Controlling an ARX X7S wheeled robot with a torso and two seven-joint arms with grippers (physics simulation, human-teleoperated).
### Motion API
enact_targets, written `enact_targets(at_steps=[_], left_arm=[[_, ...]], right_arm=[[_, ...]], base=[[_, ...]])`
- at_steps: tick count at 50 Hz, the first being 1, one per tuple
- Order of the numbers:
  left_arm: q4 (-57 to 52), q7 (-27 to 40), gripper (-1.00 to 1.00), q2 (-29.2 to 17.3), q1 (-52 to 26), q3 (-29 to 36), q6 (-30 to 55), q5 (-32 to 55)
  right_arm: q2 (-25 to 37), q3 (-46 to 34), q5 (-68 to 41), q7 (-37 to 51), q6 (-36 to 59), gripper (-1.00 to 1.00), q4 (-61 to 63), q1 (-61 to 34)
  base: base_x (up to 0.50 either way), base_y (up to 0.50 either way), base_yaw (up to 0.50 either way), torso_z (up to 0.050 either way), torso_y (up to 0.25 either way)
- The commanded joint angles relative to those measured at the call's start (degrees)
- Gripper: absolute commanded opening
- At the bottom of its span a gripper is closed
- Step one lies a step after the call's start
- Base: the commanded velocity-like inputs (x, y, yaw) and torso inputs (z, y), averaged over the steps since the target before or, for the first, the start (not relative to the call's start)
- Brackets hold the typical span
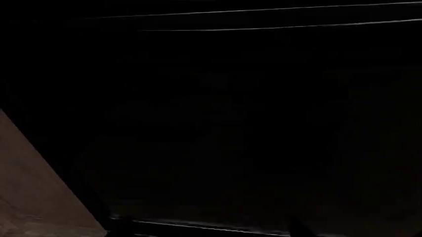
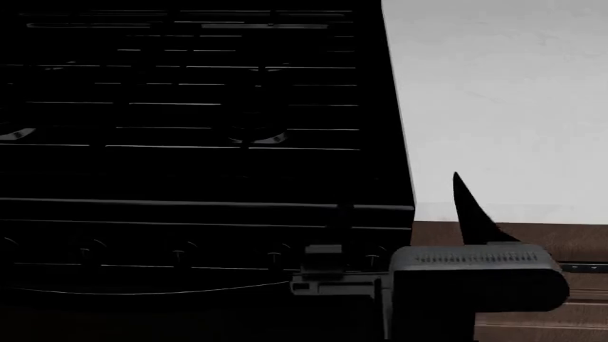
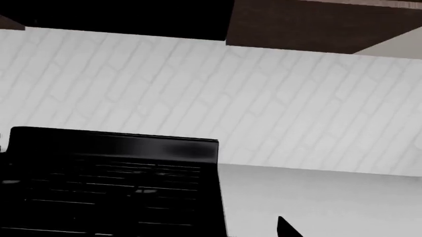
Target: Press the stop button on the microwave
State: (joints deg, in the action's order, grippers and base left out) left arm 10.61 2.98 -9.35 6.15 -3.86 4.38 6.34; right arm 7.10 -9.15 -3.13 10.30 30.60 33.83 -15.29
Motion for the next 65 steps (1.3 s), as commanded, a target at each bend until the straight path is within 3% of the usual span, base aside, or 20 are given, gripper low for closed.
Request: enact_targets(at_steps=[1,2,3,5,6,8,14,20,22,33,46,65], left_arm=[[50.11,-6.54,1.0,-3.5,-13.78,-4.25,-18.86,3.31],[58.71,-7.3,1.0,-3.92,-16.08,-4.59,-24.03,2.98],[64.33,-7.74,1.0,-3.95,-15.13,-5.53,-20.74,2.89],[64.37,-8.66,1.0,-3.83,-13.44,-8.11,-20.05,2.41],[64.37,-4.85,1.0,-3.87,-11.9,-8.27,-18.74,0.0],[64.38,-12.48,1.0,-3.37,-10.01,-16.34,-14.8,3.05],[64.38,-11.49,1.0,-1.81,-5.76,-24.04,-8.92,-3.73],[64.38,-11.49,1.0,-1.81,-5.76,-24.04,-8.92,-3.73],[64.38,-11.49,1.0,-1.81,-5.76,-24.04,-8.92,-3.73],[64.38,-11.49,1.0,-1.81,-5.76,-24.04,-8.92,-3.73],[64.38,-11.49,1.0,-1.81,-5.76,-24.04,-8.92,-3.73],[64.38,-11.49,1.0,-1.81,-5.76,-24.04,-8.92,-3.73]], right_arm=[[-0.3,1.7,-2.32,0.92,19.1,1.0,18.11,-12.96],[-0.38,1.85,-2.47,1.03,20.38,1.0,19.17,-14.44],[-0.52,2.12,-2.69,1.15,21.96,1.0,20.13,-16.07],[-0.85,2.74,-3.18,1.32,23.56,1.0,21.26,-17.73],[-0.9,2.64,-3.26,1.47,24.62,1.0,21.96,-19.04],[-1.4,2.95,-4.07,1.39,27.92,1.0,22.78,-22.53],[-2.05,3.44,-4.85,2.39,37.18,1.0,24.43,-34.99],[-2.72,3.06,-5.86,2.42,45.4,1.0,20.77,-50.39],[-4.06,4.52,-6.94,1.67,46.08,1.0,20.05,-51.56],[-4.34,2.11,-6.27,3.47,42.9,1.0,5.48,-61.69],[-5.82,-0.43,-7.07,6.27,39.67,1.0,-8.2,-73.77],[-3.97,-3.09,-8.67,7.58,33.32,1.0,-19.05,-75.39]], base=[[0.0,0.0,0.0,0.0,0.0],[0.0,0.0,0.0,0.0,0.0],[0.0,0.0,0.0,0.0,0.0],[0.0,0.0,0.0,0.0,0.0],[0.0,0.0,0.0,0.0,0.0],[0.0,0.0,0.0,0.0,0.0],[0.0,0.0,0.0,0.0,0.0],[0.09,-0.03,0.0,0.0,0.0],[0.5,-0.27,0.0,0.0,0.0],[0.48,-0.23,0.0,0.0,0.0],[0.0,0.0,0.0,0.021,0.031],[0.0,0.0,0.0,0.05,0.08]])
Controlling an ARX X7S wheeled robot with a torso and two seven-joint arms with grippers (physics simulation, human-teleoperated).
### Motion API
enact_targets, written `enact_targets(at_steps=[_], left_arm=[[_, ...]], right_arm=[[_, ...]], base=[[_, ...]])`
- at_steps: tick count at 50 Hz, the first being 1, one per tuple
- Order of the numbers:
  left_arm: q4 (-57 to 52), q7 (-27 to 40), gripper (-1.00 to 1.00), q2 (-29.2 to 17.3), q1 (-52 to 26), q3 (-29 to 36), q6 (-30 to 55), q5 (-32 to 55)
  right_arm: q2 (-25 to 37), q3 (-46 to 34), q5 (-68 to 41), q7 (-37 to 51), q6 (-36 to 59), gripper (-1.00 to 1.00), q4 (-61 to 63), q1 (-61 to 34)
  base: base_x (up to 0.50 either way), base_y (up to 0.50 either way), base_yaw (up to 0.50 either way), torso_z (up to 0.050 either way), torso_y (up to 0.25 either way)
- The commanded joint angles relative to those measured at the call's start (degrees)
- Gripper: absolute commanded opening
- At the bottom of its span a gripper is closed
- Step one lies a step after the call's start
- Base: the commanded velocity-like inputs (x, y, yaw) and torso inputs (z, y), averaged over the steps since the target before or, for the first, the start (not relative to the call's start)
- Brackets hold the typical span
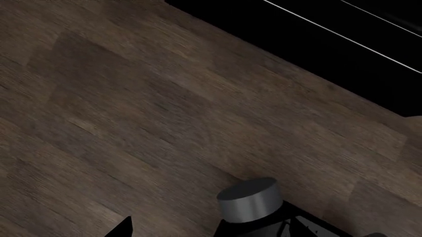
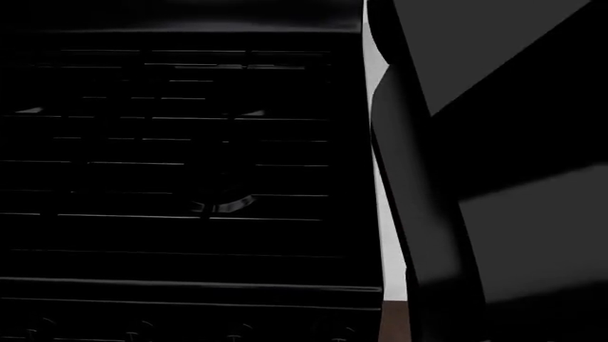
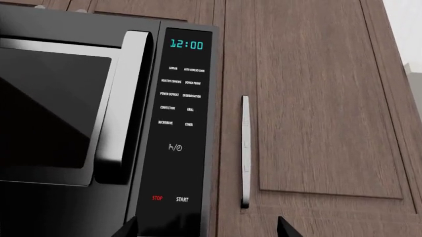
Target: Press the stop button on the microwave
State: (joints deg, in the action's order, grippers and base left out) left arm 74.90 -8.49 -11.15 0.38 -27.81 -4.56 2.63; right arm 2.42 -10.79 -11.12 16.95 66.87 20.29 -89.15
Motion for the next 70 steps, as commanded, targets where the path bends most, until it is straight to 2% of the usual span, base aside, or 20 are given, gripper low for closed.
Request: enact_targets(at_steps=[1,12,28,40,46,59,70], left_arm=[[0.1,-0.02,1.0,0.0,0.01,-0.08,0.01,-0.03],[0.1,-0.02,1.0,0.0,0.01,-0.08,0.01,-0.03],[0.1,-0.02,1.0,0.0,0.01,-0.08,0.01,-0.03],[0.1,-0.02,1.0,0.0,0.01,-0.08,0.01,-0.03],[0.1,-0.02,1.0,0.0,0.01,-0.08,0.01,-0.03],[0.1,-0.02,1.0,0.0,0.01,-0.08,0.01,-0.03],[0.1,-0.02,1.0,0.0,0.01,-0.08,0.01,-0.03]], right_arm=[[0.77,-1.48,-0.76,0.99,-3.09,1.0,-5.79,-1.57],[1.09,-2.52,-1.65,1.46,-4.87,1.0,-7.73,-1.66],[1.74,-2.67,-3.17,1.91,-7.02,1.0,-7.6,-1.1],[-0.27,-2.07,-4.21,3.62,-5.24,1.0,-13.14,-11.91],[-0.24,-2.89,-4.52,3.77,-8.18,1.0,-16.81,-12.53],[0.86,-4.22,-5.31,4.56,-11.46,1.0,-18.45,-9.34],[3.48,-4.71,-4.64,4.35,-12.56,1.0,-21.41,-12.2]], base=[[0.0,0.0,0.0,0.05,0.082],[0.01,0.0,0.0,0.05,0.081],[0.39,0.0,0.0,0.05,0.081],[0.0,0.0,0.0,0.05,0.08],[0.0,0.0,0.0,0.05,0.081],[0.32,0.48,0.0,0.05,0.08],[0.0,0.0,0.0,0.05,0.081]])
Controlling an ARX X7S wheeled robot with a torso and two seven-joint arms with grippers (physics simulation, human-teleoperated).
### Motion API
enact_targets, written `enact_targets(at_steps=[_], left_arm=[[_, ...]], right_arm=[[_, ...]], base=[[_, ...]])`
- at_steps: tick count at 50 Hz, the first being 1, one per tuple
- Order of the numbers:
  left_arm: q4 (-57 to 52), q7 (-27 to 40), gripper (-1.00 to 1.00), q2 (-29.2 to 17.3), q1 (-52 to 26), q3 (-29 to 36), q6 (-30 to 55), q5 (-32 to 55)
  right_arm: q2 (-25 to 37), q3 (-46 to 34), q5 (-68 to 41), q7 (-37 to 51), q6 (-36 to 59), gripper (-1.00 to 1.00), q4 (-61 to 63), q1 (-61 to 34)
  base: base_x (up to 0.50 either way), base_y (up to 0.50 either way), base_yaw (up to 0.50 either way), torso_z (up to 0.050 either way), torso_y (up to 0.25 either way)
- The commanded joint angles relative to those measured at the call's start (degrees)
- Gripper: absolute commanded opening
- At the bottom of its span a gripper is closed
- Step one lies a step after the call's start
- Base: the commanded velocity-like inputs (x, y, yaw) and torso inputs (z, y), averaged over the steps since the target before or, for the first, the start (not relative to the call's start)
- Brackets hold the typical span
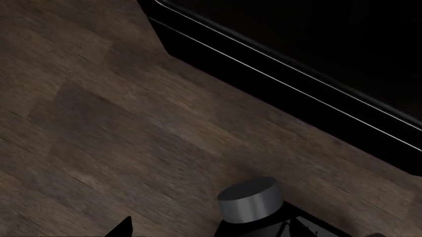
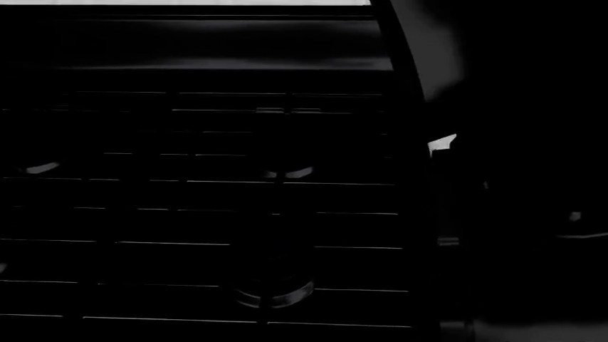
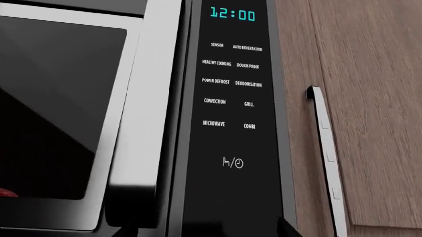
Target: Press the stop button on the microwave
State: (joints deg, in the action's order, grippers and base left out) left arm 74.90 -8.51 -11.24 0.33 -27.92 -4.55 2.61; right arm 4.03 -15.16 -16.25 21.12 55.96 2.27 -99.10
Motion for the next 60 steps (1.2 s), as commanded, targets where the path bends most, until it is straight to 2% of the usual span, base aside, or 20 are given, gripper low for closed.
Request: enact_targets(at_steps=[1,6,12,32,39,50,60], left_arm=[[0.1,-0.01,1.0,0.08,0.06,0.02,0.01,0.0],[0.1,-0.01,1.0,0.08,0.06,0.02,0.01,0.0],[0.1,-0.01,1.0,0.08,0.06,0.02,0.01,0.0],[0.1,-0.01,1.0,0.08,0.06,0.02,0.01,0.0],[0.1,-0.01,1.0,0.08,0.06,0.02,0.01,0.0],[0.1,-0.01,1.0,0.08,0.06,0.02,0.01,0.0],[0.1,-0.01,1.0,0.08,0.06,0.02,0.01,0.0]], right_arm=[[1.99,-0.47,0.59,0.12,-1.84,1.0,-3.92,-2.65],[2.11,-1.12,0.77,-0.98,-4.31,1.0,-8.0,-3.92],[2.4,-1.22,1.11,-1.16,-6.99,1.0,-10.93,-4.1],[3.39,-3.01,1.01,-0.9,-6.66,1.0,-9.78,-4.27],[3.6,-3.15,0.99,-0.63,-7.72,1.0,-9.33,-3.83],[3.9,-3.55,0.57,-0.29,-7.37,1.0,-8.58,-2.97],[5.27,-3.1,-1.01,0.77,-0.02,1.0,-3.43,-3.27]], base=[[0.0,0.0,0.0,0.05,0.08],[0.0,0.0,0.0,0.05,0.081],[0.49,0.0,0.0,0.05,0.081],[0.05,0.0,0.0,0.05,0.081],[0.41,-0.08,0.0,0.05,0.08],[0.0,0.0,0.0,0.05,0.081],[0.0,0.0,0.0,0.035,0.048]])
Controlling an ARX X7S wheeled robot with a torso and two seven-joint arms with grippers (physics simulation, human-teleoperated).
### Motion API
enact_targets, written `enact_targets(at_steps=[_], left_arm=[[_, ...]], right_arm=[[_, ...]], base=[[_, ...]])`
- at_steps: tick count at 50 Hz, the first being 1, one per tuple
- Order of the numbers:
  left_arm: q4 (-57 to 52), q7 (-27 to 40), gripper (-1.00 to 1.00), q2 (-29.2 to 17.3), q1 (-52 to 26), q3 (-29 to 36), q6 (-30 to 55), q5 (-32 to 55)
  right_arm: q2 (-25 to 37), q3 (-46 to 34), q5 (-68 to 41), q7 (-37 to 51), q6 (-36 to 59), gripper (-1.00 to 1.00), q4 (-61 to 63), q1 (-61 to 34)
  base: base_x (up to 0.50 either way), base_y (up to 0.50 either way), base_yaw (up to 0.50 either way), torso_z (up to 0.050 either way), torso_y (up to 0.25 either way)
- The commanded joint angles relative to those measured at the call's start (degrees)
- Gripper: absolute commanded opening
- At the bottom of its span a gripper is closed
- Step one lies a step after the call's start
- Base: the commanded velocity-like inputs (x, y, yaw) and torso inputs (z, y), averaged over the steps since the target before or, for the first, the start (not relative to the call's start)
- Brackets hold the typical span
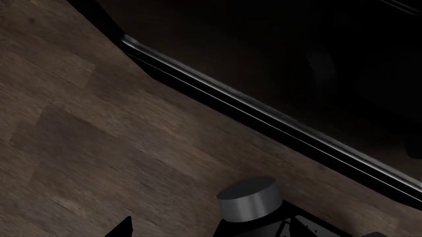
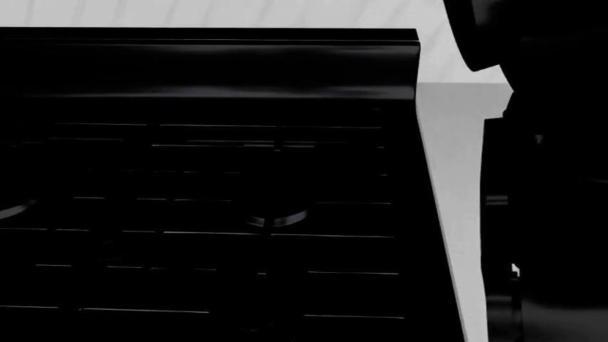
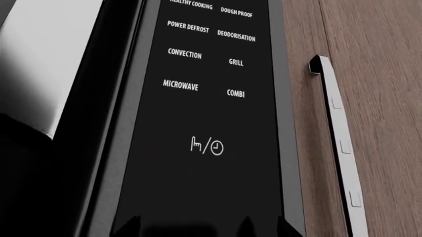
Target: Press the stop button on the microwave
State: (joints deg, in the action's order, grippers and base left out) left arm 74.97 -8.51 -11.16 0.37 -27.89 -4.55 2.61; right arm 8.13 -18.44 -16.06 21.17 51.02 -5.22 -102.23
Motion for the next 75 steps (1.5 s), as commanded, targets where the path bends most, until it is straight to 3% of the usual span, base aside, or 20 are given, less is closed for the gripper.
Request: enact_targets(at_steps=[1,13,26,49,52,60,75], left_arm=[[0.03,0.0,1.0,0.0,0.02,0.0,0.0,0.0],[0.03,0.0,1.0,0.0,0.02,0.0,0.0,0.0],[0.03,0.0,1.0,0.0,0.02,0.0,0.0,0.0],[0.03,0.0,1.0,0.0,0.02,0.0,0.0,0.0],[0.03,0.0,1.0,0.0,0.02,0.0,0.0,0.0],[0.03,0.0,1.0,0.0,0.02,0.0,0.0,0.0],[0.03,0.0,1.0,0.0,0.02,0.0,0.0,0.0]], right_arm=[[1.41,0.48,-1.53,0.88,6.13,-1.0,5.18,-0.26],[2.92,0.61,-2.98,1.18,14.26,-1.0,9.69,-4.26],[4.74,4.78,-7.82,2.82,30.17,-1.0,22.98,-2.01],[3.35,8.09,-11.87,5.37,38.46,-1.0,29.53,-0.46],[3.75,8.8,-15.75,8.11,38.89,-1.0,29.1,-1.01],[6.37,10.33,-39.82,26.06,38.78,-1.0,19.92,-5.36],[5.48,4.82,-37.89,24.24,32.13,-1.0,5.23,-8.94]], base=[[0.0,0.0,0.0,0.0,0.0],[0.0,0.0,0.0,0.0,0.0],[0.0,0.0,0.0,0.0,0.0],[0.0,0.0,0.0,0.0,0.0],[0.0,0.0,0.0,0.0,0.0],[0.0,0.0,0.0,0.0,0.0],[0.0,0.0,0.0,0.0,0.0]])
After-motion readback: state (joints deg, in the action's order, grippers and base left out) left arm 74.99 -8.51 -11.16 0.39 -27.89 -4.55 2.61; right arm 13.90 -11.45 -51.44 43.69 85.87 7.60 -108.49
